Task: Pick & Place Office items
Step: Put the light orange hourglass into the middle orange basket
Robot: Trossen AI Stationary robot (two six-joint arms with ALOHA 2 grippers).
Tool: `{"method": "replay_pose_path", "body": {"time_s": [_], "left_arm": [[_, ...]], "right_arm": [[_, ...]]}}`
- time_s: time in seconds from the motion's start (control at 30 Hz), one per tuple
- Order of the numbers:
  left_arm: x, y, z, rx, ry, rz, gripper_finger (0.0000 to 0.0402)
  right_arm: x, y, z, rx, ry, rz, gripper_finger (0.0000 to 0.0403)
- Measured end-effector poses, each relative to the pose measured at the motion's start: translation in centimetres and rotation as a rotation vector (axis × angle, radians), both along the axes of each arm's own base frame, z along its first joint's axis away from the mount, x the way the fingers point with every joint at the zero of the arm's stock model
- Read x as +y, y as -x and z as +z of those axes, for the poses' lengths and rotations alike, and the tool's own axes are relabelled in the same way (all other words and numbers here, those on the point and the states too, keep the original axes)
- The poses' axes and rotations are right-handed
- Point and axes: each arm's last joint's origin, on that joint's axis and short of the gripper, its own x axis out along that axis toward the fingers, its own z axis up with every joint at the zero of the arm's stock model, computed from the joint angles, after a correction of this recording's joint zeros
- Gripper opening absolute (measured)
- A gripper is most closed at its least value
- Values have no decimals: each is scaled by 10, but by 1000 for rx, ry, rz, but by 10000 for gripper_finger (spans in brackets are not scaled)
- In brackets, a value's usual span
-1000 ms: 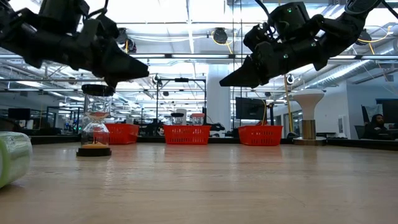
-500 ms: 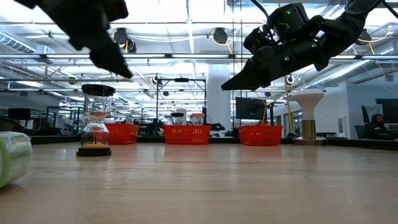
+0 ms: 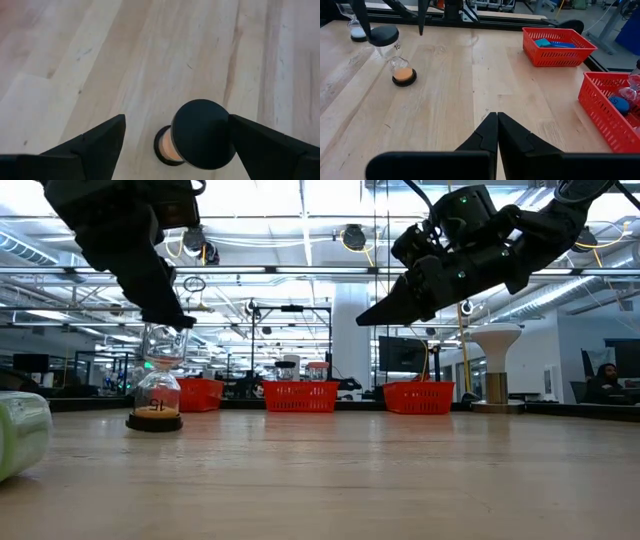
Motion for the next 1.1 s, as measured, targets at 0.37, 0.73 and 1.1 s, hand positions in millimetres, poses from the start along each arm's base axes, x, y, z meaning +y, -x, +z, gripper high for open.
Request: {"method": "replay_pose_path", "body": {"time_s": [0.37,0.73,1.1], "left_arm": [[0,1,-3,21,-21,-22,353],[10,15,-1,147,-168,-174,353],[31,28,-22,560,-442,-547,353]], "right_arm": [[0,0,0,0,0,0,0],[0,0,0,-1,0,0,0],[0,0,0,-1,0,1,0]]}}
